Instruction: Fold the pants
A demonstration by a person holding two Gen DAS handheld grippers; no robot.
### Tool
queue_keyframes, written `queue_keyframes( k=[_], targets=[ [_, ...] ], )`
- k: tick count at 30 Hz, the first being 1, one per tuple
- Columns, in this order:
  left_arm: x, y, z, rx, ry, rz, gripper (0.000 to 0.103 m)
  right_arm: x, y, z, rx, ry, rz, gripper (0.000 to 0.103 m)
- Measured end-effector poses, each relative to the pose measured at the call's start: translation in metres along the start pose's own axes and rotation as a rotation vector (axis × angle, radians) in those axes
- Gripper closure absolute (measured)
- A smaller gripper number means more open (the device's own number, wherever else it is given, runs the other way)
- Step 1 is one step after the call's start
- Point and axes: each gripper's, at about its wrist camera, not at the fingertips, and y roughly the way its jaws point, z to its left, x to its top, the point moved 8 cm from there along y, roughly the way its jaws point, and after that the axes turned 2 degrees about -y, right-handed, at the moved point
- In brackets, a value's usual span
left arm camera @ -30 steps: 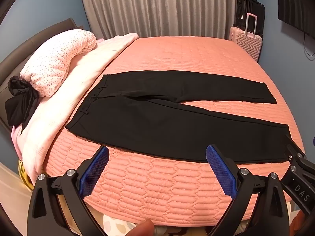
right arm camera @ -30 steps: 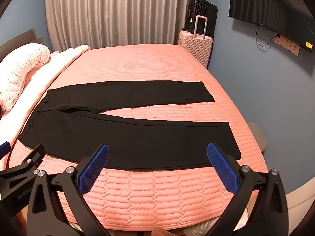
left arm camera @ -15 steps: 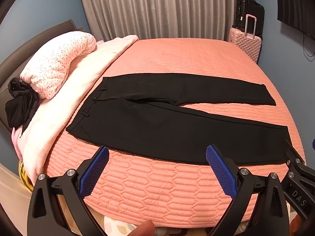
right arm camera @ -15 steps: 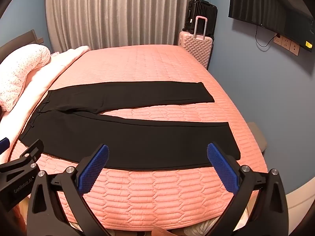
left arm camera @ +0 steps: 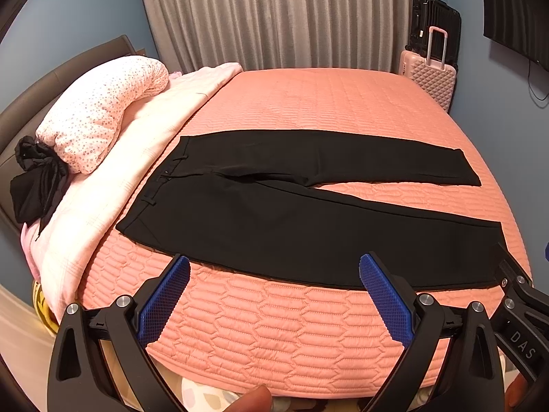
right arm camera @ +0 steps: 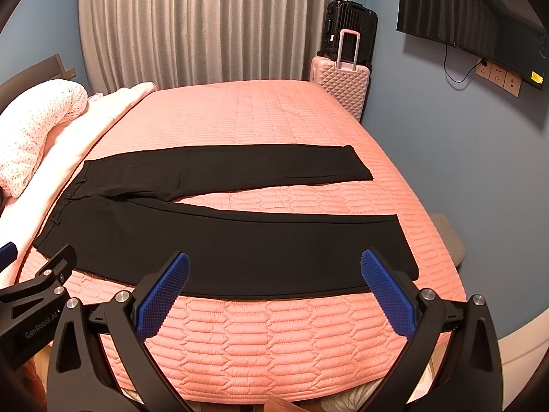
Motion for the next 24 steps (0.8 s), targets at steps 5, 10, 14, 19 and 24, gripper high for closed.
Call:
queue_keyframes(
  k=[5,10,14,19,24],
  targets=[
    [-0.0013,-0.0001,-0.001,0.001,0.001,0.0,0.005,0.0002,0.0007,0.0005,0.0,0.002,0.0,0.005],
    [-0.001,-0.0021,-0.0018,0.002,0.002,-0.002,0.005,0.0005,0.0009,0.0009,0.001,0.0,-0.002,0.005],
    [-0.0007,-0.0022,-0.0022,0.005,0.001,-0.003,0.005,0.0001,0.0001,0.0012,0.002,0.001,-0.002,0.005],
    [-0.0038,-0.0024,-0.0052,0.004,0.003,-0.004,0.005,-0.0008,-0.0009,0.0009,0.002,0.002,-0.004,0.005],
    [-0.0029,-0.0026,-0.0063,0.003,0.003,-0.004,0.005,0.0,-0.0016,0.0012,0.001,0.005,-0.003,0.005]
  ],
)
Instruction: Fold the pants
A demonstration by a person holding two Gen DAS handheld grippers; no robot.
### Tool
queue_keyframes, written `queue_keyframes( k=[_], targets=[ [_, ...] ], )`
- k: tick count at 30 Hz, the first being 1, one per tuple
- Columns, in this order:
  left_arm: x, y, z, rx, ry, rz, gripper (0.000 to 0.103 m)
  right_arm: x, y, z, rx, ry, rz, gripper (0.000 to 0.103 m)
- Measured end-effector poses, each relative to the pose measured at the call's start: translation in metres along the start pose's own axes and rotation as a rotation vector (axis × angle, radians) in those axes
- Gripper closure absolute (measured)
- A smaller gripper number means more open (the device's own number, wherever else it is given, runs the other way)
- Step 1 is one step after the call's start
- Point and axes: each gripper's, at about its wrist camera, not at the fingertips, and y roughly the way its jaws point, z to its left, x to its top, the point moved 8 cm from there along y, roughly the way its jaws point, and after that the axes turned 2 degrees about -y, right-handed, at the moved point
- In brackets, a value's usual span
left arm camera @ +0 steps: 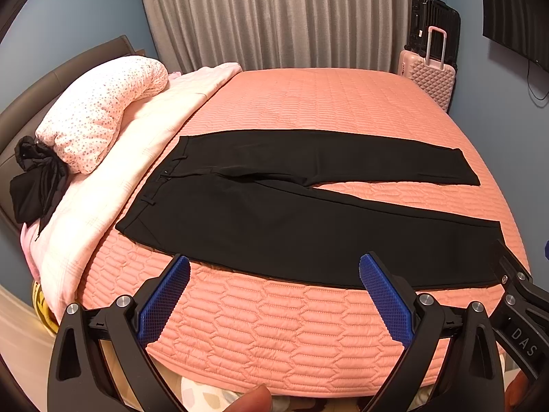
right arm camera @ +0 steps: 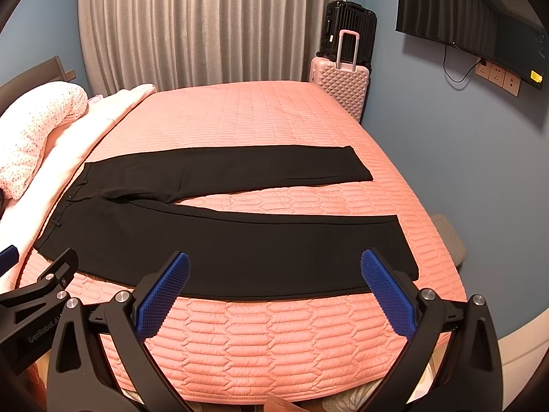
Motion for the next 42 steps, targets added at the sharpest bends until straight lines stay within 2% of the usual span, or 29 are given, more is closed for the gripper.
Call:
queue_keyframes(
  k=[42],
  targets=[
    [-0.0044,0.0032,0.0016,-0.005,0.001,0.003,0.005,-0.0015,0.002,-0.0007,0.004,0.003,0.005,0.005]
  ],
)
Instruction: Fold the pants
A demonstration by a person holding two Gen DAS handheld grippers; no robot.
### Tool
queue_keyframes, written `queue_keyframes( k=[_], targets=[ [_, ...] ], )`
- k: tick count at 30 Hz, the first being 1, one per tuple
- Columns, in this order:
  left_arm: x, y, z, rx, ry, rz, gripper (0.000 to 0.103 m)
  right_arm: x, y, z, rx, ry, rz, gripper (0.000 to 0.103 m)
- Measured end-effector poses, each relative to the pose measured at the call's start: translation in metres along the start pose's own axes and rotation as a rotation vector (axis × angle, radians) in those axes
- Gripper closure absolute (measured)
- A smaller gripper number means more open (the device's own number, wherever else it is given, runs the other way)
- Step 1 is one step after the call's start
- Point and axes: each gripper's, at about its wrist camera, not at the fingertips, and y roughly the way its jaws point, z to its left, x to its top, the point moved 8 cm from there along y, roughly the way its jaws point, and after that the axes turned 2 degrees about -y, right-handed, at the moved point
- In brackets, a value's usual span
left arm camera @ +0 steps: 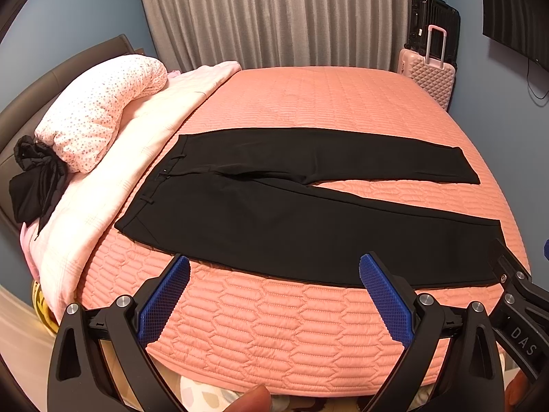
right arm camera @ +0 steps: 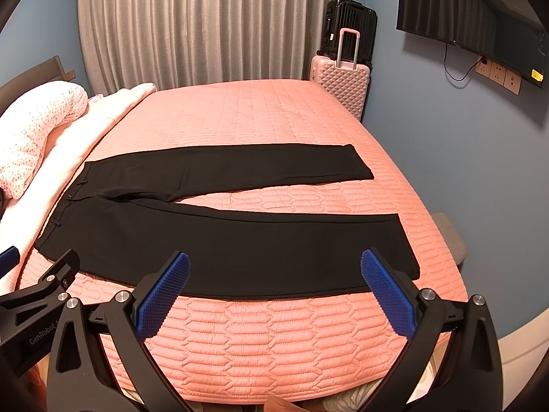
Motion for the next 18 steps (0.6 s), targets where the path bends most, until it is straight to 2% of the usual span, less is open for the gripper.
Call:
queue_keyframes(
  k=[10,16,18],
  targets=[
    [-0.005,0.007,0.0,-0.009,0.001,0.008,0.005,-0.001,0.008,0.0,0.015,0.0,0.011,0.005],
    [0.0,0.024,0.003,-0.028,0.013,0.003,0.005,0.008,0.03,-0.008,0.088,-0.026,0.008,0.005],
    [0.009,0.035,0.008,-0.049,0.003,-0.017,0.005,0.018,0.051,-0.017,0.147,-0.025,0.016,0.005]
  ],
)
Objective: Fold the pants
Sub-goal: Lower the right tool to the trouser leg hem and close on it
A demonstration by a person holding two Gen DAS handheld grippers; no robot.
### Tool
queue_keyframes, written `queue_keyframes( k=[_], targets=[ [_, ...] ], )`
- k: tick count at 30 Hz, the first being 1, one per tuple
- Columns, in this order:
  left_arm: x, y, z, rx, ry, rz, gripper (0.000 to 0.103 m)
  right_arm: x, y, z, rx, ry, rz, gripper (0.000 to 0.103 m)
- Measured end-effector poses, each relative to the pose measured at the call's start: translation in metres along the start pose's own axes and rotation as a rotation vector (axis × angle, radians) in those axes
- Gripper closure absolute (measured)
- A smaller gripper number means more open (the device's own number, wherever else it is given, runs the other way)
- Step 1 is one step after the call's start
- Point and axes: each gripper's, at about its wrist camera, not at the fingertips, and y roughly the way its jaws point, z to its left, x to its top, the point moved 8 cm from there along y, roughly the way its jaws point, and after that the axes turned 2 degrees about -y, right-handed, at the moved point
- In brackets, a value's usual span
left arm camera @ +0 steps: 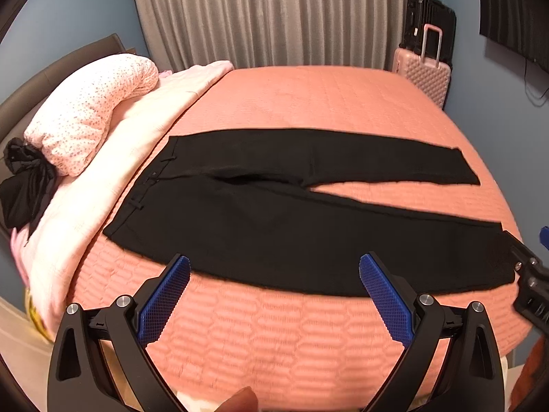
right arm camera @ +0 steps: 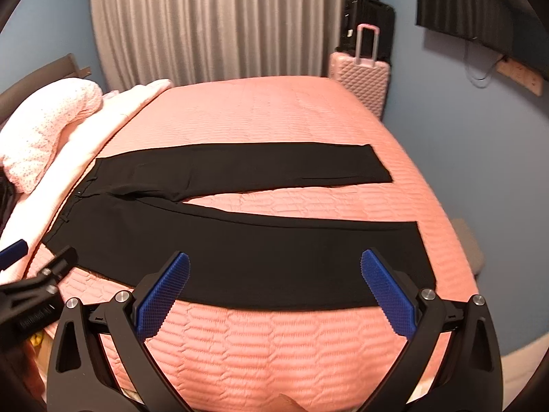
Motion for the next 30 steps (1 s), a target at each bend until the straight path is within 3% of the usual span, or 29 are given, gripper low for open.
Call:
queue_keyframes(
  k=[5,8,16,22,23,24,26,30],
  targets=[
    [0.03,0.047,0.022,0.004,-0.03,-0.04,0.005,0.041,0.063,-0.05,0.148,0.026,-0.043,0.005],
    [0.046,0.081,0.032,0.012,-0.06,-0.043,0.005,0.068,0.121,-0.094,0.173,0.044,-0.025,0.005],
    [0.071,0.159,0.017,0.007,-0.083,-0.049,0.005,0.132,0.265,-0.228,0.021,0.115,0.008,0.005],
    [0.072,0.202,-0.01,0.023,-0.047,-0.03,0.007,0.148,0.345,-0.262,0.054,0.065,0.07,0.006],
    [0.071,0.208,-0.017,0.019,-0.036,-0.027,0.007,0.148,0.36,-0.266,0.072,0.056,0.094,0.018],
    [0.07,0.212,-0.02,0.014,-0.029,-0.022,0.007,0.15,0.372,-0.27,0.077,0.052,0.115,0.022],
    [0.068,0.219,-0.03,-0.017,-0.027,-0.013,0.007,0.149,0.395,-0.276,0.136,0.057,0.169,0.022],
    [0.065,0.226,-0.042,-0.059,-0.033,-0.002,0.006,0.151,0.425,-0.291,0.169,0.044,0.224,0.022]
  ],
)
